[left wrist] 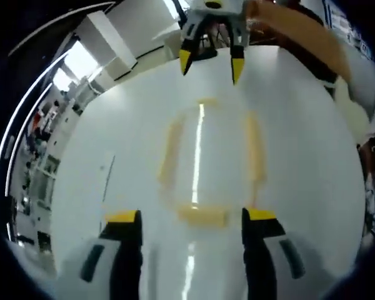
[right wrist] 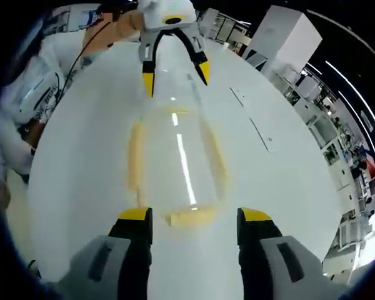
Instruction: Snap each plastic latch of the storage box into its locked position after aligning the lid with the box until every specified latch is closed and the lid sits flush.
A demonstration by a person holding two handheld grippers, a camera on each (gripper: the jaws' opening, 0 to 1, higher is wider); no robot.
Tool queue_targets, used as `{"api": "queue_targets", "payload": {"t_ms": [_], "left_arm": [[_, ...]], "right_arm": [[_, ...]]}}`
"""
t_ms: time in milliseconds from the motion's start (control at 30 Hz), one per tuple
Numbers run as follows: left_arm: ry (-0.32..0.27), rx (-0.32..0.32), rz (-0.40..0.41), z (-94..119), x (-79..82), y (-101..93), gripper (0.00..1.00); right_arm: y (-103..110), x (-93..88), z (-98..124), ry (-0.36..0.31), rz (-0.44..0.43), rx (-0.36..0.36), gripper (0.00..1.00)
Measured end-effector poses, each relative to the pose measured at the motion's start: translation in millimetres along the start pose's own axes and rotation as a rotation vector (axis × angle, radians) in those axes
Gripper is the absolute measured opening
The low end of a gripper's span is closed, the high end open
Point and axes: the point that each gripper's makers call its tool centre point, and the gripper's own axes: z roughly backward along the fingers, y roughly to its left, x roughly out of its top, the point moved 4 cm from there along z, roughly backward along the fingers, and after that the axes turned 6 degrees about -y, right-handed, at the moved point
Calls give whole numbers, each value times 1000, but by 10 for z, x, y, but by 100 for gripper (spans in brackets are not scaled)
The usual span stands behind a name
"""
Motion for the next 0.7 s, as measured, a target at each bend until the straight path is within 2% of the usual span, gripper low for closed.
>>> {"api": "queue_targets", "payload": {"t_ms": [133,200,300,333,500,600,667,700], "left_arm": [[95,-54,3,-120,-129,-39,62],[112,-85,3,-177,-160,-55,62],[171,-130,-11,-227,-241,-68,59],[158,-139,-35,-256,-231,-63,59],[194,-160,-2,-282,-249,-67,58],[187,-168,15,-296,-224,-45,59],[181,-189,18,-304,-215,-54,57],[164,-224,23,-317,-197,-78,56]], "right_arm": [[-30,-115,-81,35,-10,41,56],[-22,-149,-116,36,-27,67,56],[-40,-215,-182,64,-37,92,55],[-41,-227,-210,71,-38,101,56],[-15,-267,-329,97,-37,150,56],[-38,-293,-373,105,-39,168,55],[-24,-311,-393,105,-47,197,53],[-5,-332,-412,111,-57,221,53]]}}
